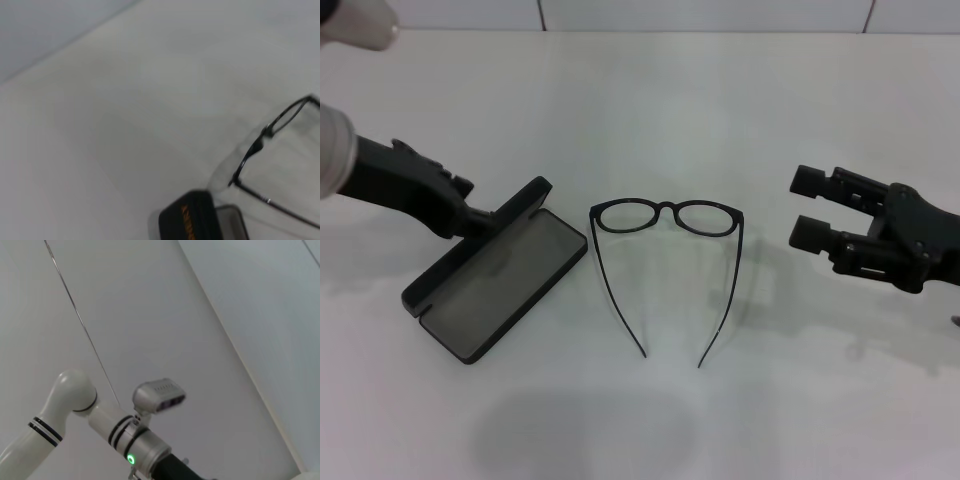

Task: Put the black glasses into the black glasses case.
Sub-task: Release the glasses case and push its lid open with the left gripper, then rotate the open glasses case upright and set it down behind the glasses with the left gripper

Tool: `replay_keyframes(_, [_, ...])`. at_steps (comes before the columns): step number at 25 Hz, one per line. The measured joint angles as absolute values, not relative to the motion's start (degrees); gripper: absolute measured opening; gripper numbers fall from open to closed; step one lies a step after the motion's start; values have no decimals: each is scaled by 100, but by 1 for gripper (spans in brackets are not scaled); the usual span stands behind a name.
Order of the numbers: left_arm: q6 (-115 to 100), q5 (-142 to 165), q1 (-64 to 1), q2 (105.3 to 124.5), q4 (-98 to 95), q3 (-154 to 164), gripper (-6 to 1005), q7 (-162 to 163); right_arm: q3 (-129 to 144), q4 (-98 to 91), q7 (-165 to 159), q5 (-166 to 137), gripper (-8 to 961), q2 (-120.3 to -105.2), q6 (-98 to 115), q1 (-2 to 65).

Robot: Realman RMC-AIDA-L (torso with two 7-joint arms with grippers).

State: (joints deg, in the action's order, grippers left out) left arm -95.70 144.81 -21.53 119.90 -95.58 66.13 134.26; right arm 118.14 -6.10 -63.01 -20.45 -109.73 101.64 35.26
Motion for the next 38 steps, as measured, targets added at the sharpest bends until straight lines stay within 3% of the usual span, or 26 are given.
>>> replay_keyframes(14, [-9444, 15281, -2716, 11998, -8364, 6811, 508, 13646, 11659, -607, -6146, -2042, 810, -10985, 10139, 3420])
replay_keyframes(24, [-9414, 15614, -2911, 11985, -8521, 7333, 453, 13854, 11442, -635, -6117, -2060, 804, -10974, 10132, 3132])
replay_keyframes(27, [-9404, 15626, -2951, 11983, -8699, 7335, 285, 13870, 11459, -657, -6117, -2076, 803, -10965, 10201, 3095])
replay_keyframes(32, [-9182, 15637, -3017, 11981, -9285, 7335, 192, 13840, 11532, -730, -6105, -2632, 800, -10955, 10531, 3238])
replay_keyframes(38, [-8262, 15638, -3225, 11979, -9567, 7855, 196, 13207, 11527, -954, -6162, -3424, 796, -11035, 10864, 3468])
